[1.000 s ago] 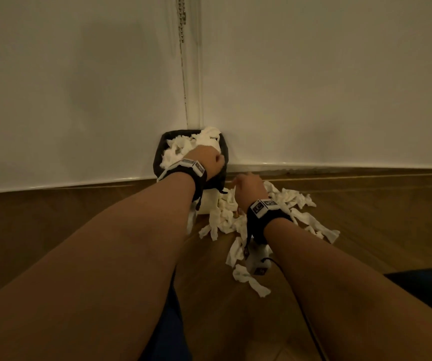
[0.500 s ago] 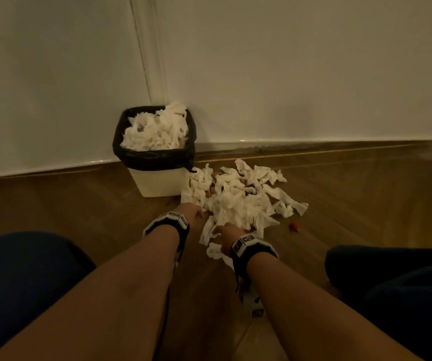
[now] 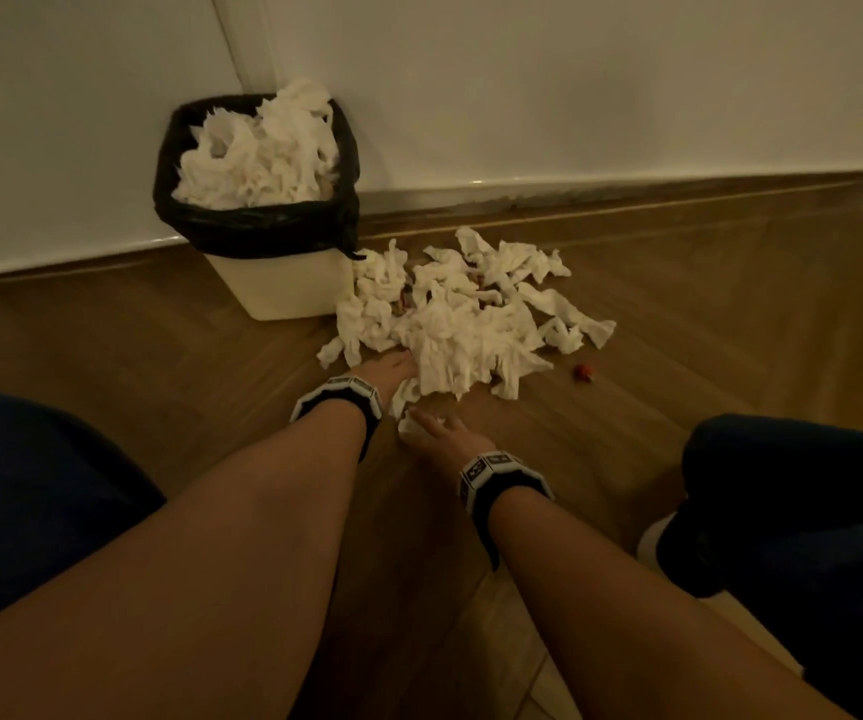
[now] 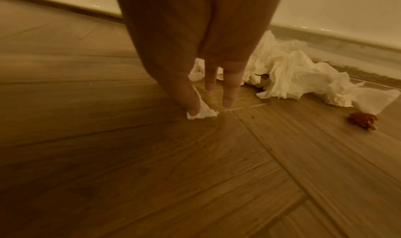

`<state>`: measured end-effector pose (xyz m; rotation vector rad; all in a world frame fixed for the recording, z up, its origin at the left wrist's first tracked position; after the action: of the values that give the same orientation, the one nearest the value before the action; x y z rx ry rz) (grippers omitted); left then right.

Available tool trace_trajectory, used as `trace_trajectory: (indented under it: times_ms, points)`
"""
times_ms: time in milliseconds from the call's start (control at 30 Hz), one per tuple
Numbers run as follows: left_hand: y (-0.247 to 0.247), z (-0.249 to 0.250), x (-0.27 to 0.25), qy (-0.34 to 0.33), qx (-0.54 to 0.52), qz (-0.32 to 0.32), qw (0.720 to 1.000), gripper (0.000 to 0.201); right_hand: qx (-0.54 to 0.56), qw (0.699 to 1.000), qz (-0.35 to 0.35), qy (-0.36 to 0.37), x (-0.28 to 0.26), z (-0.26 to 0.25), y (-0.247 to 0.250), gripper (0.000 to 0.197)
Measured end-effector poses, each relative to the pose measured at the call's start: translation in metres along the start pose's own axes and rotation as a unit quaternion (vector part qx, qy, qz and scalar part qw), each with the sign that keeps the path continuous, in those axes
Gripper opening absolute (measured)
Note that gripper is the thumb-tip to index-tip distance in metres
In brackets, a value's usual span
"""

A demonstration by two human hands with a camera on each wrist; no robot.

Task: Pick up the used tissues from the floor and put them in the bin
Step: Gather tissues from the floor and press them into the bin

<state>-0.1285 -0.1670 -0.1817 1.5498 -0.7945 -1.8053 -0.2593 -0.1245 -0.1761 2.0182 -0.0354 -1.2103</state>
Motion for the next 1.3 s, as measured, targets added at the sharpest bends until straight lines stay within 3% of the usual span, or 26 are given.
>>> trace_trajectory:
  times_ms: [200, 300, 433, 600, 733, 800, 900, 1067, 1200, 1300]
  points:
    - [-0.013, 0.006, 0.004, 0.03, -0.031, -0.005, 0.999, 0.064, 0.039, 0.999, -0.023, -0.007, 0.008, -0.014, 0.004, 0.046]
    - [-0.019, 0.004, 0.001, 0.064, -0.023, 0.002, 0.998, 0.061, 0.038, 0.999, 0.01, -0.03, 0.01, -0.016, 0.004, 0.042]
    - [-0.023, 0.003, -0.002, 0.074, -0.024, 0.001, 0.997, 0.055, 0.067, 0.996, 0.053, -0.01, 0.003, -0.014, -0.005, 0.047]
    - [-0.025, 0.007, -0.007, 0.042, -0.07, 0.028, 0.996, 0.079, 0.109, 0.991, 0.072, -0.025, 0.003, -0.004, -0.013, 0.05]
    - [-0.028, 0.008, -0.005, 0.037, -0.054, 0.017, 0.998, 0.046, 0.137, 0.981, 0.126, -0.046, 0.003, 0.003, -0.01, 0.025]
    - [-0.027, 0.005, -0.006, 0.063, -0.063, 0.015, 0.996, 0.032, 0.145, 0.982, 0.11, -0.045, 0.008, 0.006, -0.012, 0.025]
    - [-0.027, 0.004, -0.005, 0.081, -0.08, 0.024, 0.993, 0.031, 0.157, 0.98, 0.089, -0.088, 0.01, 0.01, -0.01, 0.03]
    - [-0.019, 0.006, -0.014, 0.108, -0.069, -0.04, 0.991, 0.027, 0.2, 0.968, 0.105, -0.107, 0.007, 0.016, 0.003, 0.026]
    - [-0.005, 0.002, -0.026, 0.104, -0.102, 0.052, 0.988, 0.039, 0.221, 0.952, 0.18, -0.115, -0.007, 0.02, 0.015, 0.027]
    - [0.007, 0.008, -0.037, 0.097, -0.119, 0.061, 0.986, 0.042, 0.281, 0.931, 0.198, -0.122, -0.015, 0.022, 0.027, 0.025]
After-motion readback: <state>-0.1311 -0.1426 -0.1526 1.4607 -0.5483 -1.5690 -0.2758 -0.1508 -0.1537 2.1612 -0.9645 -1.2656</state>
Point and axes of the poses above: each hand's wrist, its own x-axis towards the middle knuckle, its own y-axis out of the back of the hand, z = x × y, the point moved 5 cm from there along x, towards the middle knuckle, and after that the axes turned 4 degrees about -z, right-handed, at the moved point
